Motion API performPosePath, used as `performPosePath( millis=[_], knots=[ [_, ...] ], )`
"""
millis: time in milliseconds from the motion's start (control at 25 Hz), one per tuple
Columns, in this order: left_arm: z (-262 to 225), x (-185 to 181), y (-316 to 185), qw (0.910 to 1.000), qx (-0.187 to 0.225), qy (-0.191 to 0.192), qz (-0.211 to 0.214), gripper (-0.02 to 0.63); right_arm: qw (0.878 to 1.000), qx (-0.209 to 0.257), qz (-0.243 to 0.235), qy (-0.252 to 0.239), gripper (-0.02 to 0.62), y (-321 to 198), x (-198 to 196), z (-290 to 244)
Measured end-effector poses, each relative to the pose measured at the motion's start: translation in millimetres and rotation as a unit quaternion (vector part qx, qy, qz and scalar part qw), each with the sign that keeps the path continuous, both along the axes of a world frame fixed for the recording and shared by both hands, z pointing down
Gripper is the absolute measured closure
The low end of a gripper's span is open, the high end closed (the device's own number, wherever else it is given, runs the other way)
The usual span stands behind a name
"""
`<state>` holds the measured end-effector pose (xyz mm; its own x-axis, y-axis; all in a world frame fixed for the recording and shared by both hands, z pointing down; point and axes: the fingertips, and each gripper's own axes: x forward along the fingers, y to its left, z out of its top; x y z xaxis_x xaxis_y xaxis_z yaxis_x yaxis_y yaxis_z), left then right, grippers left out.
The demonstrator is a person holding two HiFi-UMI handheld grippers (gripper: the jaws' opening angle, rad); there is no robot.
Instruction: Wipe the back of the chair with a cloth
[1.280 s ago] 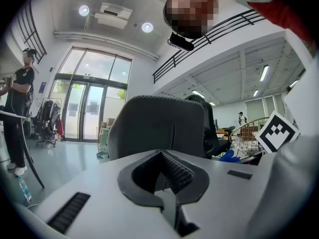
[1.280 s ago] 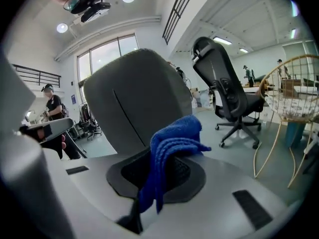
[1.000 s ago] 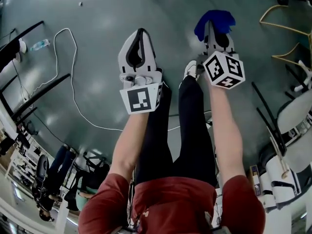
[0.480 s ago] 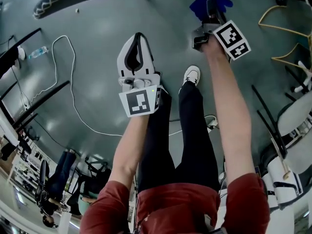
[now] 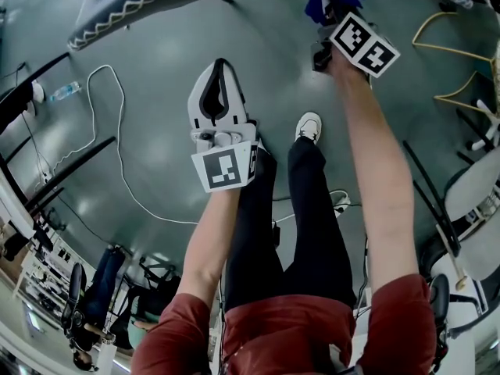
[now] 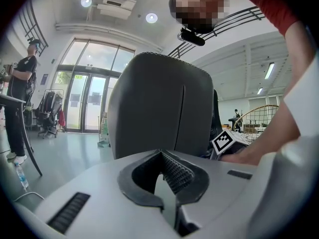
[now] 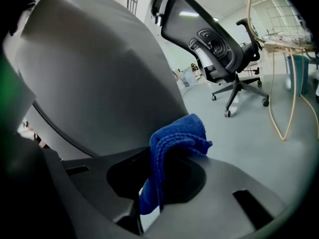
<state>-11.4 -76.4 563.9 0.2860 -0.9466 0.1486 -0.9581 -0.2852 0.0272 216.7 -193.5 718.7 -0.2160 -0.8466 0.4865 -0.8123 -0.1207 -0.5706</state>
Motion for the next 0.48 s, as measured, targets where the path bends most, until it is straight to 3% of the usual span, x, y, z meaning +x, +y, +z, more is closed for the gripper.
performPosePath(
  millis=[280, 480],
  knots=[
    [-17.0, 2.5, -0.4, 1.0000, 0.005, -0.003, 0.003, 0.594, 0.998, -0.039, -0.031, 0.048, 0.532, 3.9, -4.5, -11.6],
    [-44.0, 0.0, 1.1, 0.9999, 0.009, -0.004, 0.003, 0.594, 0.992, -0.026, -0.069, 0.102, 0.532, 7.7, -17.4, -48.5]
  ],
)
